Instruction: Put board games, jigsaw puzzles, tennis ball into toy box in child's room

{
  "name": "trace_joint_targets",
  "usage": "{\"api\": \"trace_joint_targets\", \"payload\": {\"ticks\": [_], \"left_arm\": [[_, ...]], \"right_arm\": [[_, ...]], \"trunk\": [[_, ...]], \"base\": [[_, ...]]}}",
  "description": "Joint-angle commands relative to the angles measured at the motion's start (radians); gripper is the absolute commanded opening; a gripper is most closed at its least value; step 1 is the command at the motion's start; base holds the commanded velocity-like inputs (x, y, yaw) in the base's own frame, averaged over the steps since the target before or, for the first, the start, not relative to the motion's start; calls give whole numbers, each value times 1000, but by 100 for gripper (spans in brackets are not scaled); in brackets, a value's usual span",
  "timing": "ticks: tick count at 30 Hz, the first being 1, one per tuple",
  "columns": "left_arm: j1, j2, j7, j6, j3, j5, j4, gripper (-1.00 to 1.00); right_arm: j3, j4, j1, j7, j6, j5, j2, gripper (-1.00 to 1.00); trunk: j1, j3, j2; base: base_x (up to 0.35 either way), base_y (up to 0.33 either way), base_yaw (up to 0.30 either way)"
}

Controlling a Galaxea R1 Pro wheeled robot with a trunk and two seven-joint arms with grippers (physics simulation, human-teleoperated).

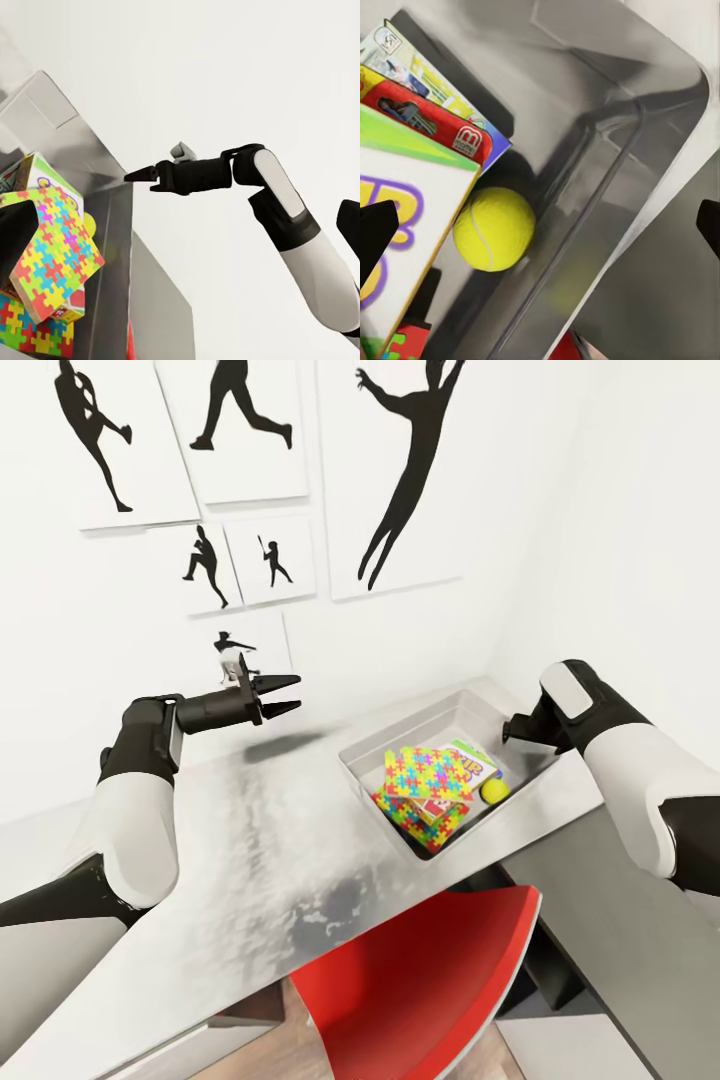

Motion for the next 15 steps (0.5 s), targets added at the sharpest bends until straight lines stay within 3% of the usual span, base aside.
{"api": "trace_joint_targets", "payload": {"ticks": [1, 15], "left_arm": [[-1, -1, -8, 11, 5, -11, -1, 100], [-1, -1, -8, 11, 5, -10, -1, 100]], "right_arm": [[7, -1, -1, -7, 4, -11, -2, 100], [3, -2, -3, -8, 4, -11, -2, 100]], "trunk": [[1, 0, -2], [1, 23, -2]], "base": [[-31, 0, 0], [-76, 0, 0]]}}
